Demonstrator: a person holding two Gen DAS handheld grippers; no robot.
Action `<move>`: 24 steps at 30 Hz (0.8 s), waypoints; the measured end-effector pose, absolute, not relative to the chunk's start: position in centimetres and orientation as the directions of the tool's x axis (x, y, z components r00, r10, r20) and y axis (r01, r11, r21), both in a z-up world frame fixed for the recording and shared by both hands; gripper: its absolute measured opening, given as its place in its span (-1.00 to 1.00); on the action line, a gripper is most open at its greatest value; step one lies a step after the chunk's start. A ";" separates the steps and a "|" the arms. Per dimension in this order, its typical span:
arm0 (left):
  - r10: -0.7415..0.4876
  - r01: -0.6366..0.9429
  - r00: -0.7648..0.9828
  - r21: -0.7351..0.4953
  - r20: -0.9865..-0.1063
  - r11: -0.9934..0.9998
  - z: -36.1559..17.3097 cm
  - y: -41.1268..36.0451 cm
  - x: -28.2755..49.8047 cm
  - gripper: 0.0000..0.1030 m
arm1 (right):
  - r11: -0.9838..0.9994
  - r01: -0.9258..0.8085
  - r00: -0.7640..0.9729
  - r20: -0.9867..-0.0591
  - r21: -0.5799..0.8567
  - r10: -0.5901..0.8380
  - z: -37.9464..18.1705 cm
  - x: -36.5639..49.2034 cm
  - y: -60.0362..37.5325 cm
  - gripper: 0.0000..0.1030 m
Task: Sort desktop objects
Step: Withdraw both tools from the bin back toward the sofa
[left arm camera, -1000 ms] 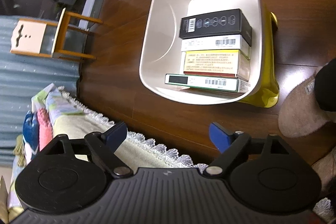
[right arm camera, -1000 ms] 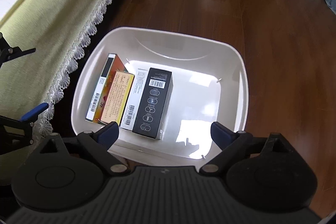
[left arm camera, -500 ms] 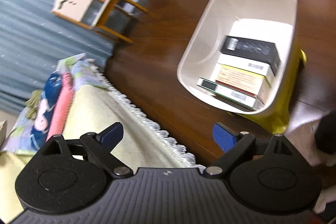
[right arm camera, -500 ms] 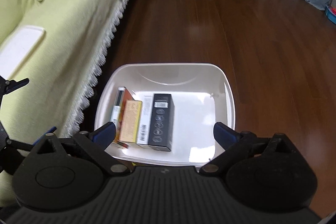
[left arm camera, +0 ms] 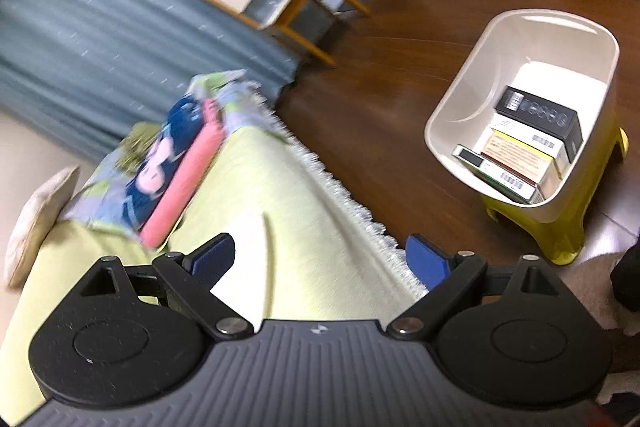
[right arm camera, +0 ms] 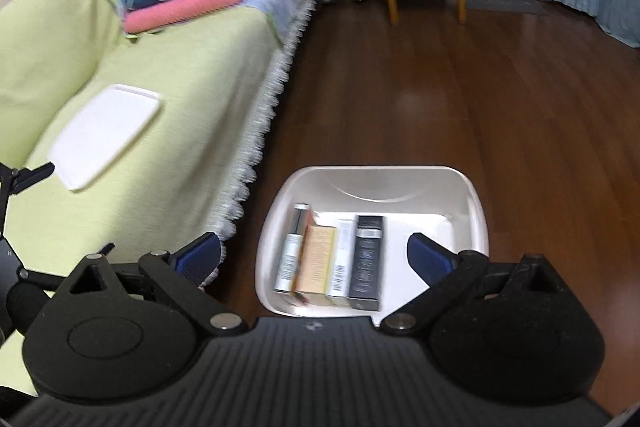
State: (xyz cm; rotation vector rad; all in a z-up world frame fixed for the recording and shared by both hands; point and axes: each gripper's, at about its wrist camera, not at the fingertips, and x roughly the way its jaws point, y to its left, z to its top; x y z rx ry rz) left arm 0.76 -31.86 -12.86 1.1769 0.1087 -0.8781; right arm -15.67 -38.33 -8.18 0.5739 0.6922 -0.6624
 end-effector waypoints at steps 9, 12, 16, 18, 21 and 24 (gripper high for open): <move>-0.453 0.621 0.766 0.706 -0.455 0.340 -8.7 -24.4 -0.5 0.82 | 0.758 0.573 0.710 -0.651 0.312 -0.269 -4.6 -12.2 -33.4 0.92; -0.399 0.600 0.796 0.679 -0.455 0.423 -7.7 -21.0 -0.8 0.84 | 0.790 0.518 0.742 -0.631 0.327 -0.225 -3.8 -10.6 -31.4 0.92; -0.309 0.541 0.841 0.658 -0.445 0.524 -6.9 -16.6 -0.8 0.86 | 0.831 0.439 0.771 -0.618 0.341 -0.154 -3.1 -8.1 -28.7 0.92; -0.268 0.509 0.857 0.642 -0.440 0.573 -6.6 -14.5 -0.6 0.88 | 0.850 0.400 0.780 -0.614 0.343 -0.119 -2.8 -6.8 -27.2 0.92; -0.224 0.468 0.870 0.590 -0.440 0.657 -6.4 -11.5 -0.1 0.89 | 0.869 0.353 0.790 -0.608 0.346 -0.079 -2.3 -5.3 -25.2 0.93; -0.186 0.428 0.878 0.549 -0.441 0.718 -6.4 -9.0 0.6 0.89 | 0.883 0.317 0.795 -0.604 0.345 -0.050 -2.1 -4.0 -23.2 0.93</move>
